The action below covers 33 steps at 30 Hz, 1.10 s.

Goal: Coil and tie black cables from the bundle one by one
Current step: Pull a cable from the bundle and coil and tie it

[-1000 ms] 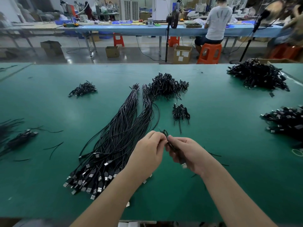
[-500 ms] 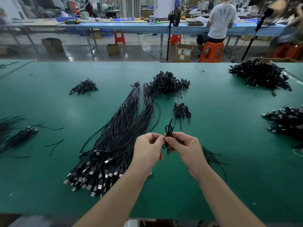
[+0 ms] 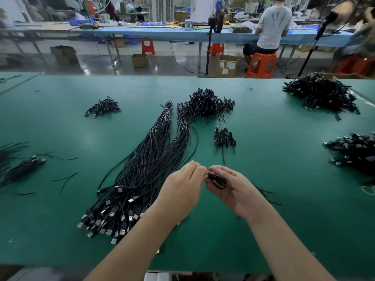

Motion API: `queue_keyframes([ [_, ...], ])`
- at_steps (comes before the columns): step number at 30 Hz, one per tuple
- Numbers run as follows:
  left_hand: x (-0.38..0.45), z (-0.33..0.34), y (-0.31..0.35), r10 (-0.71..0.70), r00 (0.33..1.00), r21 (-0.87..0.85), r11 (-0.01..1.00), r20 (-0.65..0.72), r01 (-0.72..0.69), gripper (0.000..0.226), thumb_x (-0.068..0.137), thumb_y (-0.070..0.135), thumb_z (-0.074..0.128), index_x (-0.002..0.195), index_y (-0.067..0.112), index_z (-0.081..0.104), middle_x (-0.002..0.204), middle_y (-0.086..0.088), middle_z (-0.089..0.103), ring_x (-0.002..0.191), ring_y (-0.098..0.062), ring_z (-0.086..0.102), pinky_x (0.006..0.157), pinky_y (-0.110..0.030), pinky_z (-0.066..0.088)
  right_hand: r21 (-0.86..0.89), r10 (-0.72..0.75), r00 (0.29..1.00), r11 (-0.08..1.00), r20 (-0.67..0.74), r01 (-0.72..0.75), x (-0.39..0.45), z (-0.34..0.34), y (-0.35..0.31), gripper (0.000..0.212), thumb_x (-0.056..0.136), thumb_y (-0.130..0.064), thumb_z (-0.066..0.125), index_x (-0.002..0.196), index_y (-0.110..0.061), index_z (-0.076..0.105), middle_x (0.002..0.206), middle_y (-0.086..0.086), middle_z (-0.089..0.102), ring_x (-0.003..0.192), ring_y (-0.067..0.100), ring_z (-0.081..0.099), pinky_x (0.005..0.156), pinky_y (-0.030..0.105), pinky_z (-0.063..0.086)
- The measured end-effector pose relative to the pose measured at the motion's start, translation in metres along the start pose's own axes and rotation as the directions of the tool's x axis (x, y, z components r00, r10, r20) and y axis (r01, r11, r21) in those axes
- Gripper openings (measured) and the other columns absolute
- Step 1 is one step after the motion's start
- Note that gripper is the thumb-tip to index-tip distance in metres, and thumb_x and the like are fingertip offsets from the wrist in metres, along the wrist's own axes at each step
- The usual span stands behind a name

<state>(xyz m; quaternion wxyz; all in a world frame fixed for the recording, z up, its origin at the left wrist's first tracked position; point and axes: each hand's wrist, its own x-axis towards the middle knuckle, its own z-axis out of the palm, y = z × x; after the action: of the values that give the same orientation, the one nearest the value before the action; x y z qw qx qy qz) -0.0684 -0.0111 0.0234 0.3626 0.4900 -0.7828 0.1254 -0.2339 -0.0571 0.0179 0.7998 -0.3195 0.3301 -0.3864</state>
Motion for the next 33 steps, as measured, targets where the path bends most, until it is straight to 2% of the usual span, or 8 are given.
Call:
queue_keyframes([
  [5,-0.007,0.007,0.005,-0.268,0.963,-0.18,0.949,-0.029,0.259,0.009,0.096,0.007,0.06,0.09,0.002,0.065,0.086,-0.006,0.062,0.067,-0.022,0.06,0.059,-0.037,0.053,-0.027,-0.114,0.993,0.993,-0.013,0.114,0.003,0.006,0.005,0.021,0.076,-0.006,0.074,0.096,-0.005,0.07,0.099,0.016,0.072,0.088,0.023,0.072,0.081,0.028,0.059],
  [10,-0.006,0.016,0.012,-0.48,0.876,-0.312,0.839,-0.036,0.447,0.004,0.093,0.004,0.066,0.091,0.008,0.066,0.085,0.004,0.061,0.071,-0.006,0.051,0.068,-0.012,0.042,0.02,-0.217,0.975,0.976,-0.051,0.218,0.003,0.01,0.015,0.027,0.076,-0.002,0.071,0.102,-0.004,0.064,0.099,0.014,0.071,0.093,0.024,0.071,0.09,0.032,0.058],
  [13,-0.005,0.014,0.011,-0.412,0.91,-0.268,0.883,-0.048,0.386,0.002,0.093,0.003,0.067,0.092,0.005,0.066,0.087,-0.001,0.063,0.07,-0.014,0.058,0.065,-0.023,0.048,0.032,-0.218,0.973,0.975,-0.076,0.221,0.004,0.009,0.016,0.036,0.075,-0.002,0.072,0.111,-0.002,0.064,0.093,0.01,0.069,0.087,0.022,0.07,0.079,0.027,0.059],
  [18,-0.005,0.01,0.003,-0.186,0.982,-0.145,0.973,-0.037,0.179,0.005,0.095,0.003,0.064,0.091,0.0,0.067,0.088,-0.008,0.065,0.067,-0.023,0.062,0.058,-0.036,0.056,-0.002,-0.162,0.979,0.987,-0.127,0.163,0.003,0.004,0.014,0.045,0.071,-0.002,0.075,0.116,0.002,0.068,0.113,0.024,0.069,0.091,0.028,0.071,0.075,0.027,0.059],
  [22,-0.009,0.015,-0.004,-0.098,0.995,-0.141,0.985,0.019,0.1,0.009,0.096,0.009,0.061,0.097,0.006,0.07,0.093,-0.002,0.065,0.073,-0.018,0.062,0.06,-0.032,0.055,0.019,-0.191,0.968,0.98,-0.161,0.197,0.006,-0.003,0.018,0.032,0.068,-0.001,0.077,0.1,-0.003,0.076,0.099,0.017,0.073,0.088,0.027,0.071,0.075,0.028,0.059],
  [25,-0.01,0.027,-0.015,-0.152,0.988,-0.17,0.974,-0.01,0.149,0.017,0.097,0.013,0.055,0.104,0.01,0.07,0.099,0.002,0.065,0.082,-0.011,0.061,0.072,-0.022,0.053,0.036,-0.181,0.964,0.981,-0.196,0.191,0.01,-0.008,0.021,0.038,0.069,-0.002,0.077,0.107,0.0,0.072,0.098,0.016,0.074,0.086,0.027,0.072,0.076,0.029,0.06],
  [30,-0.006,0.057,-0.075,-0.481,0.872,0.077,0.876,0.086,0.476,0.031,0.095,0.014,0.057,0.125,0.011,0.064,0.125,-0.008,0.062,0.118,-0.024,0.055,0.103,-0.039,0.045,0.083,-0.209,0.919,0.965,-0.334,0.249,0.02,-0.023,0.022,0.025,0.079,0.008,0.07,0.1,-0.004,0.062,0.084,0.012,0.071,0.078,0.026,0.071,0.071,0.028,0.06],
  [33,-0.005,0.078,-0.112,-0.583,0.743,0.31,0.809,0.328,0.498,0.05,0.103,0.028,0.045,0.152,0.02,0.038,0.16,-0.015,0.03,0.15,-0.03,0.021,0.122,-0.046,0.018,-0.011,-0.23,0.901,0.97,-0.367,0.243,0.026,-0.03,0.021,0.016,0.086,0.008,0.067,0.092,-0.006,0.063,0.084,0.013,0.07,0.077,0.024,0.071,0.071,0.026,0.059],
])
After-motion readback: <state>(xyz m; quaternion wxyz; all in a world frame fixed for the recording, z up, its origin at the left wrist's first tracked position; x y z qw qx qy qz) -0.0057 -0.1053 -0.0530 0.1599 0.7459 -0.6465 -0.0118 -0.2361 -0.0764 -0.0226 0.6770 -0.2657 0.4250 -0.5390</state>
